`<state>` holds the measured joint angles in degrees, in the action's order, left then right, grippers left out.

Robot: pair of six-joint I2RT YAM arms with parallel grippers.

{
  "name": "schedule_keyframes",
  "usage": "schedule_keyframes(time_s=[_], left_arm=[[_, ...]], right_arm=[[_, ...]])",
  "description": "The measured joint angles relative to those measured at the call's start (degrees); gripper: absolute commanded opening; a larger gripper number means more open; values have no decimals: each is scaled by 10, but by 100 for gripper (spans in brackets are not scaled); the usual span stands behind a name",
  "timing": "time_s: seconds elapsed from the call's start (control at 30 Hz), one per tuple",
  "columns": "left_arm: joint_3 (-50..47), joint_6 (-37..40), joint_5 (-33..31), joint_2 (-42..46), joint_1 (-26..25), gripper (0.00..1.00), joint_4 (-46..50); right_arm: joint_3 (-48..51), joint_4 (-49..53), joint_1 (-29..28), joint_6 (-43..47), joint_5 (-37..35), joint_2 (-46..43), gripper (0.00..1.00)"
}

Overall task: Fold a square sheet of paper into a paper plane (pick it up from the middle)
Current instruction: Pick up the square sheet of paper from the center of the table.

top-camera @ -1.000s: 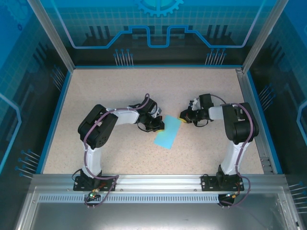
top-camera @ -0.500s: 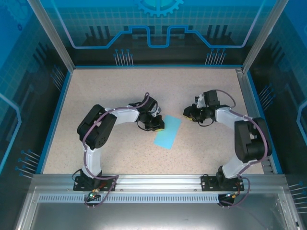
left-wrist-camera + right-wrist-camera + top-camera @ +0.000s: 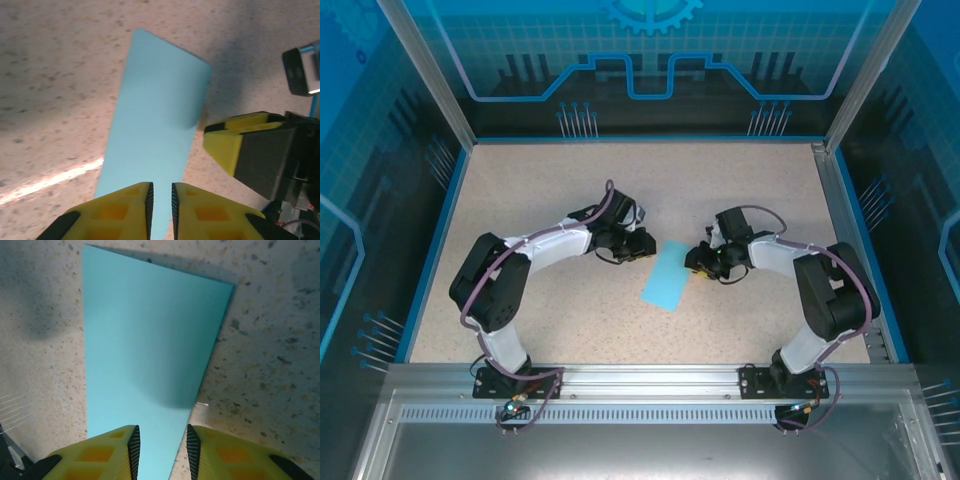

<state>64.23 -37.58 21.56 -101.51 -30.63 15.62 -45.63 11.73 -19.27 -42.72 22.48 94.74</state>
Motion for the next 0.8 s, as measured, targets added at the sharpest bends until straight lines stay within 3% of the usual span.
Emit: schedule_keyframes(time_s=[0.8], left_arm=[[-25,0,-10,0,9,25,4]], right_arm=[[-22,-29,-21,-13,16,32,9]])
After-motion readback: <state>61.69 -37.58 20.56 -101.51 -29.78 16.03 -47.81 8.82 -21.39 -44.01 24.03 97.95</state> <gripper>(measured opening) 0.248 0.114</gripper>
